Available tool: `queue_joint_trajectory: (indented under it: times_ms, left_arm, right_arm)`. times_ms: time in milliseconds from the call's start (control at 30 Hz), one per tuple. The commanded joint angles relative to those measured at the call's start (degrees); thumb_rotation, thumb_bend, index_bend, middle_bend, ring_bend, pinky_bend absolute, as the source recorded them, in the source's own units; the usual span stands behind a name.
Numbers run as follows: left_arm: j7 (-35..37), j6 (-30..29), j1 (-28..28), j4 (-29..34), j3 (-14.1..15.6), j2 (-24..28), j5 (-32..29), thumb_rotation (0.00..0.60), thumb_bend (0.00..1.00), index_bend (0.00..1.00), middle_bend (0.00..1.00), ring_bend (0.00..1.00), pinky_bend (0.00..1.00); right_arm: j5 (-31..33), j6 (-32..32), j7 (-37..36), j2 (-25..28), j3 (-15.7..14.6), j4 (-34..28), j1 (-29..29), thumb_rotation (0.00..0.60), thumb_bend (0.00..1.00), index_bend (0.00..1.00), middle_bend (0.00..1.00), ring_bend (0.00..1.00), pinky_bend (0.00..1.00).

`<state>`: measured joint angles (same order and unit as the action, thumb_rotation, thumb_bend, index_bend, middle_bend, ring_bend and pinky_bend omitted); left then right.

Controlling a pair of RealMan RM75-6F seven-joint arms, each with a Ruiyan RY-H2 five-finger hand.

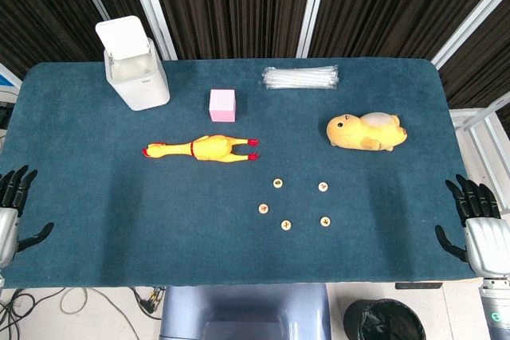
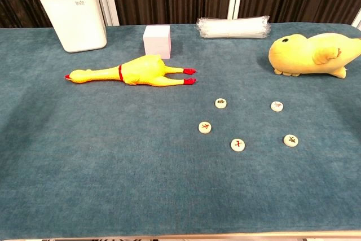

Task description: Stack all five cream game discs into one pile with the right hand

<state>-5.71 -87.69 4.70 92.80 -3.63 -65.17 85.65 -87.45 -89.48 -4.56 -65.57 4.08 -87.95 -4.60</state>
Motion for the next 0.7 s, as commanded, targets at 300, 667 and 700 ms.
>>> queue_joint_trajectory:
  times_ms: [300, 667, 700]
  left_arm:
    - [-0.59, -0.13, 0.07, -0.03, 0.24, -0.45, 0.58, 0.600, 0.17, 0.05, 0.00, 0.00, 0.07]
    - [0.15, -0.52, -0.04, -0.18, 0.07, -0.40, 0.62, 0.600, 0.17, 0.05, 0.00, 0.00, 0.07]
    - [0.20, -0.54, -0.04, -0.19, 0.04, -0.39, 0.59, 0.600, 0.17, 0.05, 0.00, 0.00, 0.07]
  right_arm:
    - [0.39, -0.15, -0.67, 0.41, 0.31, -0.79, 0.48, 0.600, 0.43, 0.07, 0.00, 0.00, 0.03]
    - [-0.10, 0.99, -0.57, 1.02, -0.14, -1.53, 0.37, 0.600, 0.43, 0.07, 0.00, 0.00, 0.03]
    - [-0.24, 1.06, -0.68, 1.04, -0.17, -1.54, 0.33, 0.600, 0.43, 0.07, 0.00, 0.00, 0.03]
